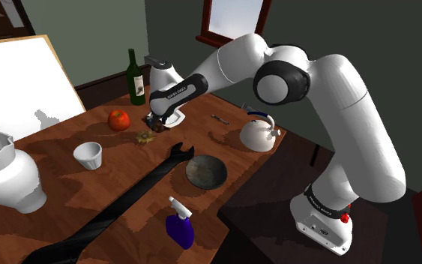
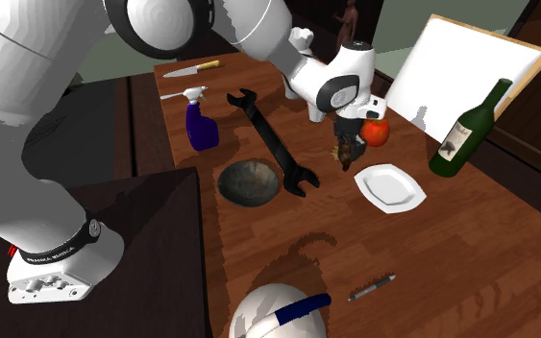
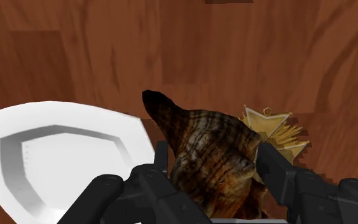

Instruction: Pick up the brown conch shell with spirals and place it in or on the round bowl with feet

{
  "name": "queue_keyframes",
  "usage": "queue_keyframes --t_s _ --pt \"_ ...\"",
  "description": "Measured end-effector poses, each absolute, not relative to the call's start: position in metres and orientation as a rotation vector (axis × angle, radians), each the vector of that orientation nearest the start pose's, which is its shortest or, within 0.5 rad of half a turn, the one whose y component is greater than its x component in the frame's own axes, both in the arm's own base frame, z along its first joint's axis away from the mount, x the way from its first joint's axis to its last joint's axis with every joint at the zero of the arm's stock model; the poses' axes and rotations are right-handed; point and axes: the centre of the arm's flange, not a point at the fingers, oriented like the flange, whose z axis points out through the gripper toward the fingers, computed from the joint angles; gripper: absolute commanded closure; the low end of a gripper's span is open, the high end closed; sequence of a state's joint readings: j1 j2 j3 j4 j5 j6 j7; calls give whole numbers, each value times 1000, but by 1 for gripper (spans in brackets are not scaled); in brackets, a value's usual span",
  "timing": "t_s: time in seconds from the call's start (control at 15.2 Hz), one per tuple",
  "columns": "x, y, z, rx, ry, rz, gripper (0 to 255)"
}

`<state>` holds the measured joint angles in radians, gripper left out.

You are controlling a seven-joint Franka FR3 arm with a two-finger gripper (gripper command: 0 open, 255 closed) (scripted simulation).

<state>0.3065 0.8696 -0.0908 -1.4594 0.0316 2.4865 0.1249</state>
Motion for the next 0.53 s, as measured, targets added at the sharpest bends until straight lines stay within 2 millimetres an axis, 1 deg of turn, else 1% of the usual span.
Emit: queue_keyframes --t_s 0.53 --pt "714 168 220 -3144 -165 -262 255"
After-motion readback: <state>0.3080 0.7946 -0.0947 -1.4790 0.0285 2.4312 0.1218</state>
